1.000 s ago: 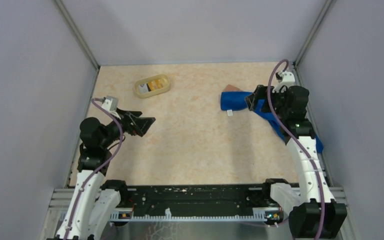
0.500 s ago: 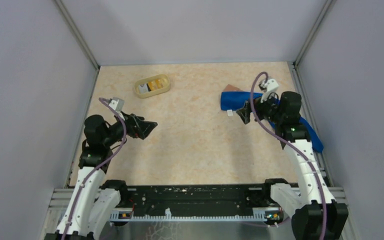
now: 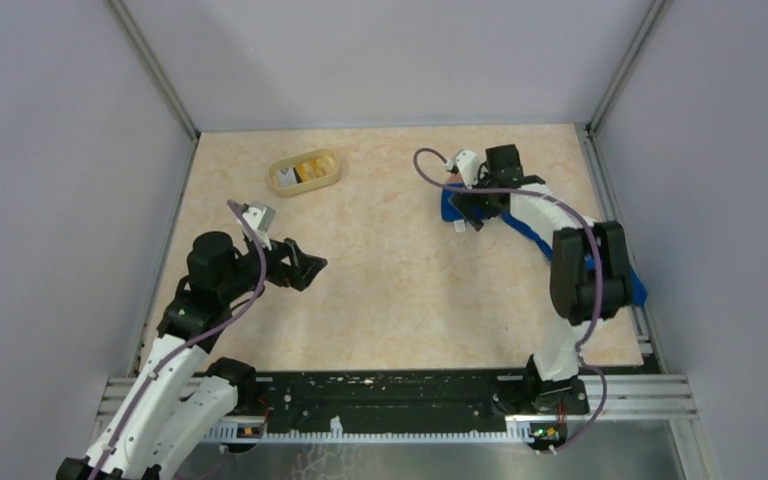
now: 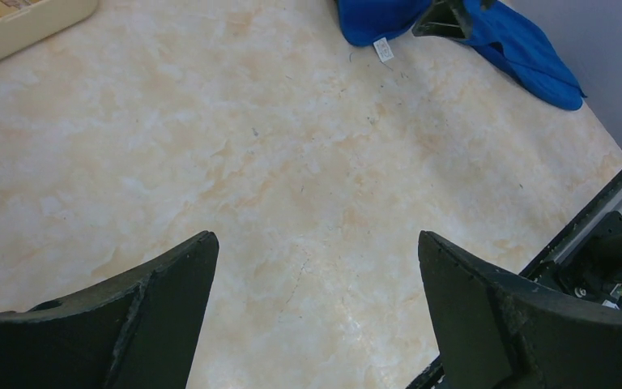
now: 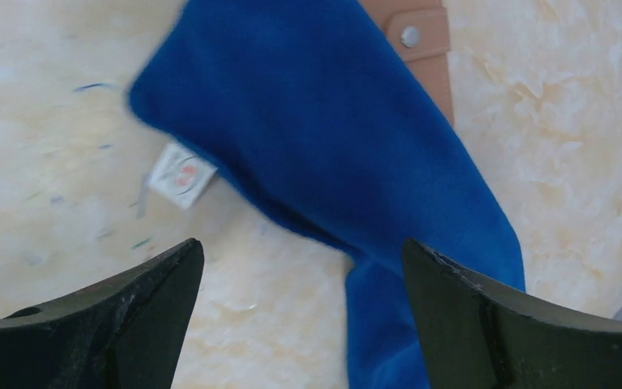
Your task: Put the credit cards into the card holder
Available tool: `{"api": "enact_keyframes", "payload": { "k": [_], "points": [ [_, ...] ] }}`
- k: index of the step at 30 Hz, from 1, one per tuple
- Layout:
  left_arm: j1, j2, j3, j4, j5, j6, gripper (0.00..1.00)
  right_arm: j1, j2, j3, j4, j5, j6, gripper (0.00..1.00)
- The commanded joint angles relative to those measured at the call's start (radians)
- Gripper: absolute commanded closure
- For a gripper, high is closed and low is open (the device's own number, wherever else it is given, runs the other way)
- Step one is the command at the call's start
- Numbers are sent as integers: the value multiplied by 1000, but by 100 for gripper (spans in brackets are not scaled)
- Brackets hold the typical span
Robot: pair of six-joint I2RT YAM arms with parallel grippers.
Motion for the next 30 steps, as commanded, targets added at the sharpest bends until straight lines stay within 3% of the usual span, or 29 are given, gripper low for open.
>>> {"api": "enact_keyframes", "payload": {
  "k": [1,9,13,20,28,30],
  "points": [
    [-5,0,9,-11,-18,16,1,-60,144,198,-17,113,-59,11],
    [-5,8,10,-9,-13,17,1,-68,112,190,8,2,-91,18],
    [-4,10,11,-9,-8,17,1,-74,226,311,-113,4,-104,30],
    [-5,2,9,-7,-7,17,1,-102,270,322,-141,26,-125,56],
    [-5,-3,9,-6,-2,17,1,-141,251,352,-196,-2,-139,61],
    [-6,-4,9,-7,0,16,1,-144,278,372,-210,11,-138,74]
  ]
}}
